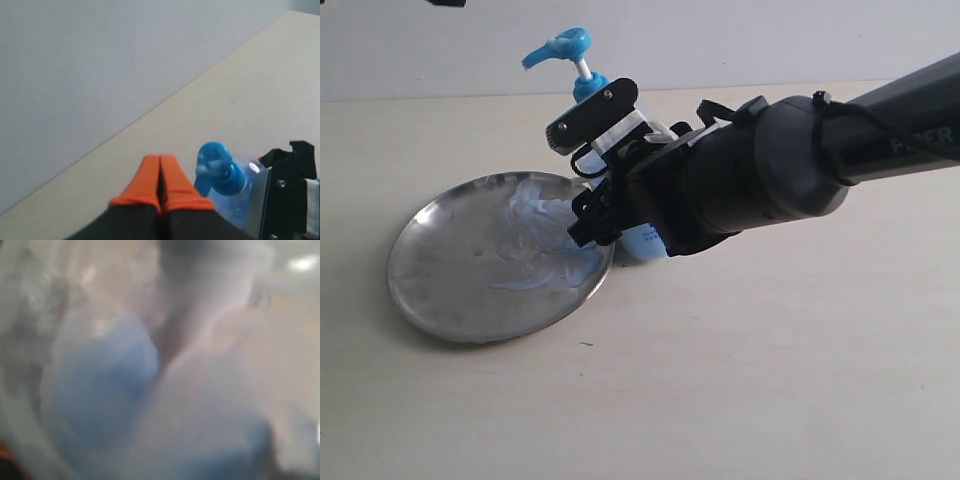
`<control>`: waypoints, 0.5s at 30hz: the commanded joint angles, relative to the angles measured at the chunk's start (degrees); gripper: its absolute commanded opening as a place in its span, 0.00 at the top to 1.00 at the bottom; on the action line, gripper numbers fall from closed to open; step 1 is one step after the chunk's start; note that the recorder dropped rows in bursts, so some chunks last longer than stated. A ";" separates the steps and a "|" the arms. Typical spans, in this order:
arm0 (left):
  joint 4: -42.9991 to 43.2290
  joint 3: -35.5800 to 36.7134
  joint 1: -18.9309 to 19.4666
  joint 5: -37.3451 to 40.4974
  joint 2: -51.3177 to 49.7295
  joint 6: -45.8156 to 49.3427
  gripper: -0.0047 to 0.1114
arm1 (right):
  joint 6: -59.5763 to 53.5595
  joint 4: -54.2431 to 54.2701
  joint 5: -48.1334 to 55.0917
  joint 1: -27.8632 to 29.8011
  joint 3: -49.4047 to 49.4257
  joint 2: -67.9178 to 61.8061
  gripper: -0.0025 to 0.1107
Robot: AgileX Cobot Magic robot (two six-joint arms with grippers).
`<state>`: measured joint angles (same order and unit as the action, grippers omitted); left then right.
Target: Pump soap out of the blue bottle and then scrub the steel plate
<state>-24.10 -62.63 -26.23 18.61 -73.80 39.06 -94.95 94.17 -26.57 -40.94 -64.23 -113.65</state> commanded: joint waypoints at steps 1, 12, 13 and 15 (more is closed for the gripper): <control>-0.49 6.11 1.66 -4.76 3.43 -1.75 0.96 | 2.12 -0.48 2.66 -0.41 0.49 -1.18 0.98; -1.02 17.89 2.44 -8.52 8.83 -5.03 0.96 | 5.27 -1.69 5.47 2.67 0.49 1.74 0.98; -1.41 18.77 2.44 -8.94 9.22 -5.03 0.96 | 5.27 -1.69 5.87 3.10 0.49 2.08 0.98; -2.11 20.26 2.44 -9.58 9.77 -5.03 0.96 | 5.27 -1.69 5.86 3.64 0.49 2.41 0.98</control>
<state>-24.92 -44.21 -23.96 10.88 -65.05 34.84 -90.05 93.32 -22.46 -38.09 -63.87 -112.69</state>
